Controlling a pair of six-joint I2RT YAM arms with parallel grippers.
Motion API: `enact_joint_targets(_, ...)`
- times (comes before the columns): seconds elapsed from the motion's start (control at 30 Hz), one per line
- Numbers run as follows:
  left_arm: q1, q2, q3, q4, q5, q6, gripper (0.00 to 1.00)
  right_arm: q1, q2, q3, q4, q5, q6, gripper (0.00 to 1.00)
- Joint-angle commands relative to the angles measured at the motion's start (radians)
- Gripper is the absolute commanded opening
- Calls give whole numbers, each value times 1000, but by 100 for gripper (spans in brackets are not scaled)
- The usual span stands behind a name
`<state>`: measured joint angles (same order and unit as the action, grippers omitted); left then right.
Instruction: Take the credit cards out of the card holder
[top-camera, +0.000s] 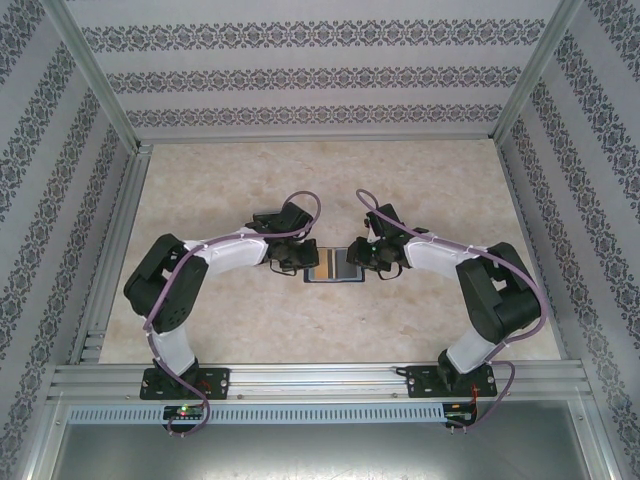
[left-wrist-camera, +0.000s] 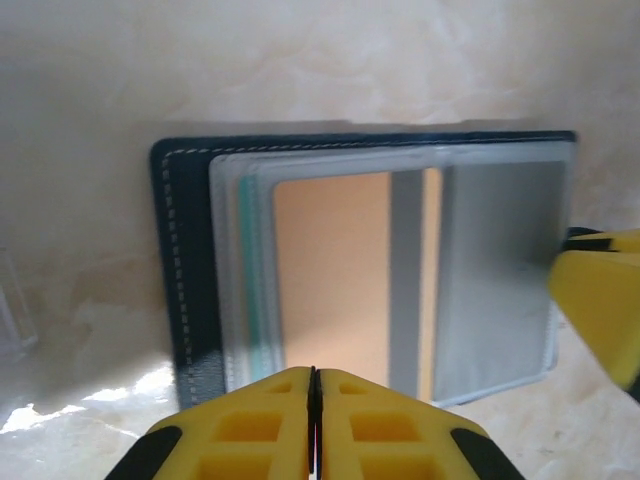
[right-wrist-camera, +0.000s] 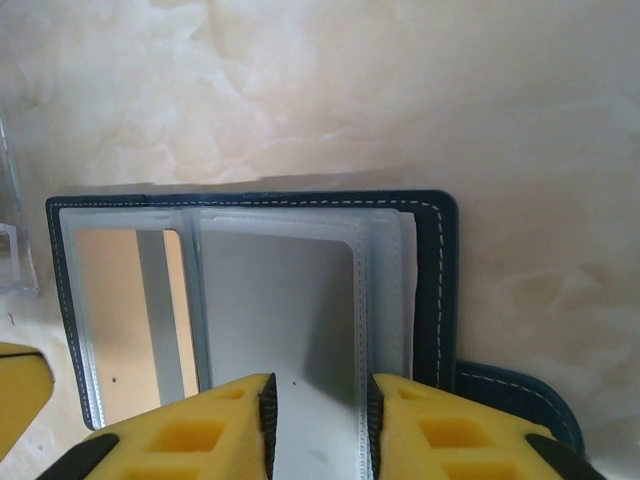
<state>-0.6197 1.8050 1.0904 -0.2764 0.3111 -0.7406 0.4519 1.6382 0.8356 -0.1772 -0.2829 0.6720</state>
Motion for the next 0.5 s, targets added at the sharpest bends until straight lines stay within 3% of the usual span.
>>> enact_joint_targets(0.0,6,22,-10,-48,-23,10,10,14,16,-18,29,-40,19,29)
enact_joint_targets(0.47,5,42,-13,-44,-10,3,10,14,-15,-28,157,-199,95,29)
